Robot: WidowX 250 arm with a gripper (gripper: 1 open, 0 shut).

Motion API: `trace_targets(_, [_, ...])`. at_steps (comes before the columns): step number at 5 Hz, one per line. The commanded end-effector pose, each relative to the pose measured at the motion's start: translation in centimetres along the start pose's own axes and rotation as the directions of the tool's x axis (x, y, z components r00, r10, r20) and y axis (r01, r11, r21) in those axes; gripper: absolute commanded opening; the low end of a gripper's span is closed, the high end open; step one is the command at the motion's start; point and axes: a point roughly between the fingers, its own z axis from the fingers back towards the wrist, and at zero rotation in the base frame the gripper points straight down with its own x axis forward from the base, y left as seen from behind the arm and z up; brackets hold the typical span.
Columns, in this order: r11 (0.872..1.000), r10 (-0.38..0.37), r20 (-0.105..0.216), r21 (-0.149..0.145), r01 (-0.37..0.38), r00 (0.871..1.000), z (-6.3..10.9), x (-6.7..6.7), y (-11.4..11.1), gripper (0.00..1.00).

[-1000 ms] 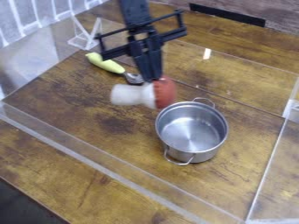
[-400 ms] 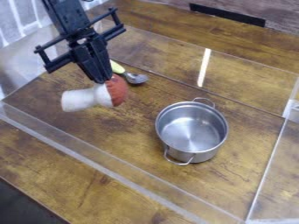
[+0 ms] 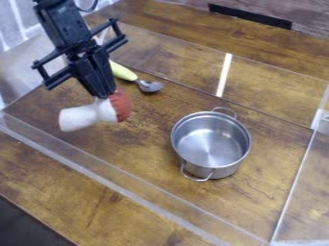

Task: Remove the mushroom from the silver pot and put it on the table

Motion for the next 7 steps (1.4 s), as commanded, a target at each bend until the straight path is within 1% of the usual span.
trace_targets(1, [0.998,0.020,0.063,-0.061,-0.017,0.998,2.0,0.0,-0.1,0.00])
trace_targets(3, [0.997,0.054,0.099,-0.058,-0.049,0.994,-0.6,1.2,-0.5,0.00])
trace_targets(5, [0.996,0.076,0.124,-0.064,-0.068,0.989,1.4,0.9,-3.4,0.00])
trace_targets(6, [0.985,0.158,0.156,-0.090,-0.145,0.975,1.3,0.6,-2.9,0.00])
trace_targets(7, [0.971,0.231,0.182,-0.111,-0.213,0.956,1.1,0.6,-2.0,0.00])
